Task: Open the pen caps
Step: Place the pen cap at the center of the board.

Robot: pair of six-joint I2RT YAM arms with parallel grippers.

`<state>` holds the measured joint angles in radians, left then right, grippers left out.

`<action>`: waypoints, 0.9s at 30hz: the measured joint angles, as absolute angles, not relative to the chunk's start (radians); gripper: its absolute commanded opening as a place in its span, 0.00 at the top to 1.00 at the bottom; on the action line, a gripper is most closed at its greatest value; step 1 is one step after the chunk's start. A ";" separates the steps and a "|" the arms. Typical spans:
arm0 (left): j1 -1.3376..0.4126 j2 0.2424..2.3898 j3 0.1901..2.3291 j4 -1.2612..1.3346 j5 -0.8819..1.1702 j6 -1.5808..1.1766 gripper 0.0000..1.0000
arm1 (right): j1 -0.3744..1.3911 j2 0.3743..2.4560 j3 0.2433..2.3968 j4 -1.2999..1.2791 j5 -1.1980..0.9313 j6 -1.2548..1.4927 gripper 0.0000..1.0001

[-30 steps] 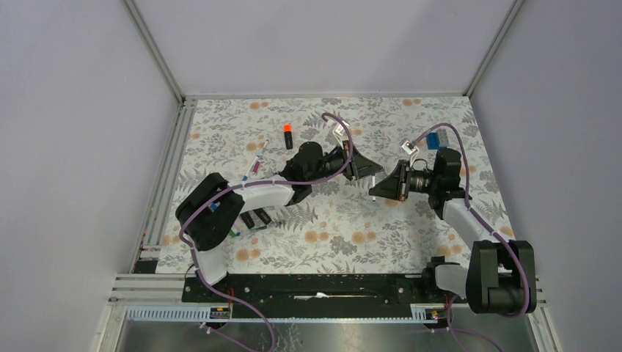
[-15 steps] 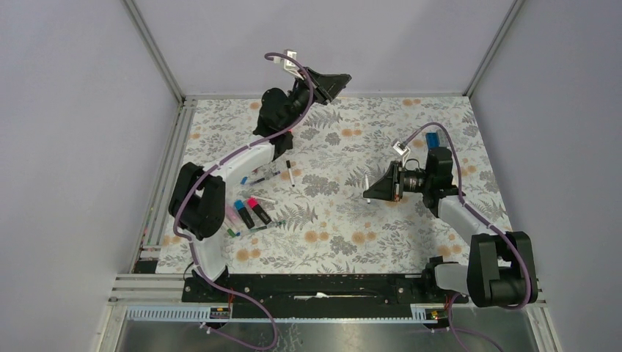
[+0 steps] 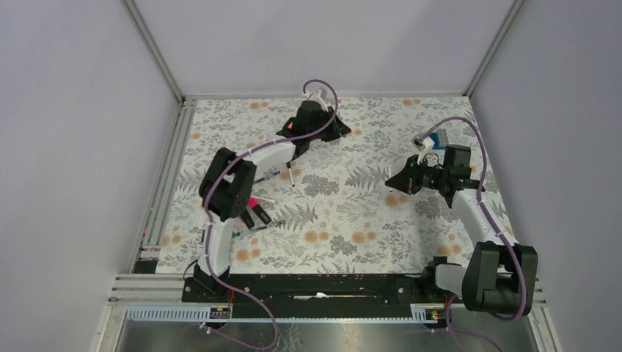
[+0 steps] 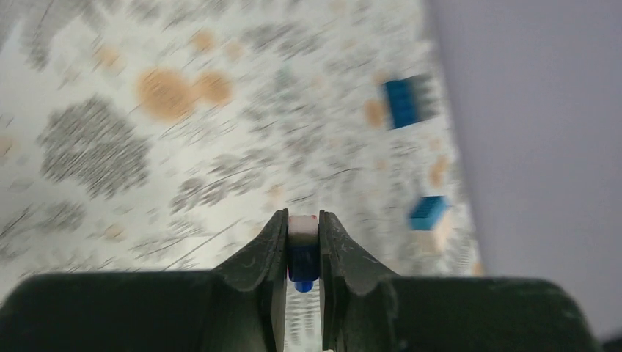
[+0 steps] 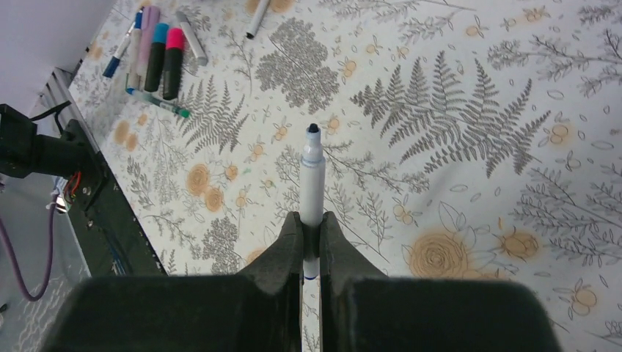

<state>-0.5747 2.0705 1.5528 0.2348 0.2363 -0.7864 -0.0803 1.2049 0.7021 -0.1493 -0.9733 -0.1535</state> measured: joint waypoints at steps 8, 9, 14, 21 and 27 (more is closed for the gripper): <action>-0.588 2.309 1.694 0.007 0.138 -0.775 0.96 | -0.116 1.228 0.702 -0.209 -0.925 -0.218 1.00; -0.591 2.323 1.711 -0.007 0.128 -0.774 0.91 | -0.120 1.231 0.702 -0.212 -0.925 -0.222 1.00; -0.600 2.358 1.786 -0.054 0.086 -0.767 0.83 | -0.131 1.247 0.702 -0.224 -0.926 -0.240 1.00; -0.603 2.358 1.801 -0.068 0.055 -0.752 0.66 | -0.155 1.259 0.702 -0.252 -0.928 -0.285 1.00; -0.595 2.358 1.807 -0.080 0.052 -0.722 0.54 | -0.174 1.272 0.702 -0.261 -0.928 -0.311 1.00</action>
